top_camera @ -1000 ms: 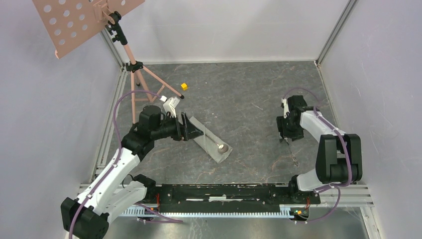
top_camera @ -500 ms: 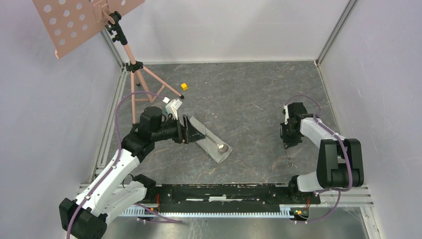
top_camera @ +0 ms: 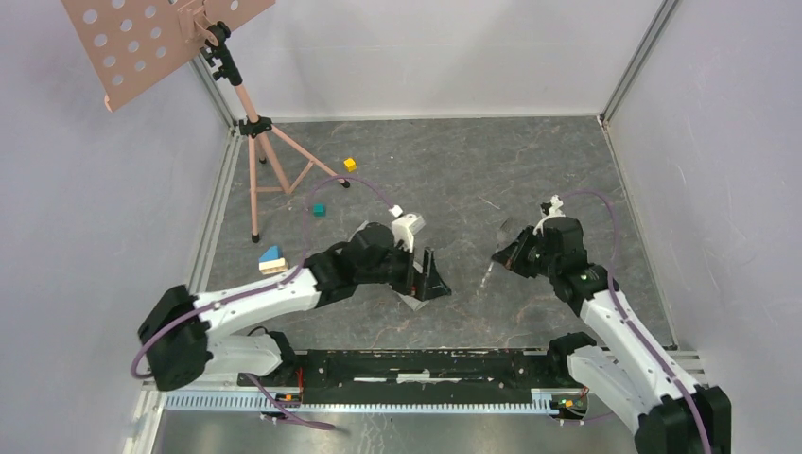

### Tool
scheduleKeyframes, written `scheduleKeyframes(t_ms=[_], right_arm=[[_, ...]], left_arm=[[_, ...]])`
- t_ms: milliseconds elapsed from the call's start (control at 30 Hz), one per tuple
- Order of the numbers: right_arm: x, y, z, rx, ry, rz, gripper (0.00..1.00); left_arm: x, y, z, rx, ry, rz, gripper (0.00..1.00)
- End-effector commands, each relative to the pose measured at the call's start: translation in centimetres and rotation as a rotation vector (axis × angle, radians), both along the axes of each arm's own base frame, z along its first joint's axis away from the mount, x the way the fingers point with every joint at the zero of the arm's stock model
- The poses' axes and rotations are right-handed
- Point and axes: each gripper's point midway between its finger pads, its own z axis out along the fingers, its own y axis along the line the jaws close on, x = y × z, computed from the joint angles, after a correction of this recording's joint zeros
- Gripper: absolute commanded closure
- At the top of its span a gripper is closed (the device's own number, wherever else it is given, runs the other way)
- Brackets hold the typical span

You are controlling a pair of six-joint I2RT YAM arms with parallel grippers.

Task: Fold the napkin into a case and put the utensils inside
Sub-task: Pass from the right arm to the left, then pass from the left arm to the right

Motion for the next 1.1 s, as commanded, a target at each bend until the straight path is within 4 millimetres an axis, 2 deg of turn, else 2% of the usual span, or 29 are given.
scheduleKeyframes(t_ms=[0, 100, 200, 433, 533, 633, 667, 733, 767, 800, 867, 933, 1033, 1067], right_arm=[[1.0, 4.6, 5.6, 0.304, -0.069, -0.119, 1.0], [0.9, 6.2, 7.3, 0.333, -0.085, -0.099, 1.0], [0.8, 7.6, 8.9, 0.371, -0.108, -0.078, 0.99], [-0.1, 9.5, 10.7, 0.471, -0.106, -0.059, 1.0], [-0.4, 10.1, 11.4, 0.499, -0.117, -0.043, 0.99], [-0.9, 10.3, 12.1, 0.498, -0.134, -0.009, 1.0], [-0.9, 10.1, 12.4, 0.474, -0.168, 0.017, 0.91], [-0.9, 9.7, 13.1, 0.365, -0.283, 0.112, 0.44], [-0.9, 9.4, 13.3, 0.265, -0.355, 0.195, 0.28], [-1.3, 9.2, 13.2, 0.165, -0.391, 0.284, 0.2], [-2.3, 9.1, 14.4, -0.065, -0.543, 0.594, 0.16], [-3.2, 7.9, 14.7, -0.252, -0.578, 0.79, 0.16], [-3.8, 6.2, 16.4, -0.419, -0.638, 0.935, 0.16], [-4.0, 6.3, 17.1, -0.426, -0.653, 0.967, 0.16]], left_arm=[[2.4, -4.8, 4.1, -0.118, -0.091, 0.047, 0.04], [1.9, -6.6, 3.8, -0.101, -0.097, 0.016, 0.04], [2.2, -7.4, 2.7, -0.061, -0.075, 0.02, 0.07], [3.1, -6.4, 0.9, 0.044, -0.097, 0.06, 0.29], [3.2, -5.9, 1.0, 0.078, -0.114, 0.066, 0.48], [3.4, -4.7, 1.0, 0.132, -0.154, 0.062, 0.9], [3.3, -4.2, 1.1, 0.152, -0.183, 0.043, 0.95], [2.8, -2.7, 1.2, 0.214, -0.228, -0.013, 0.98], [2.6, -1.8, 1.5, 0.246, -0.253, -0.048, 0.98], [2.0, -0.9, 1.6, 0.28, -0.254, -0.097, 0.98], [1.1, 0.9, 2.0, 0.343, -0.259, -0.197, 0.98], [-0.1, 2.7, 2.3, 0.396, -0.251, -0.279, 0.98], [-2.2, 4.6, 3.1, 0.407, -0.265, -0.391, 0.98], [-2.8, 5.0, 3.3, 0.403, -0.267, -0.414, 0.98]])
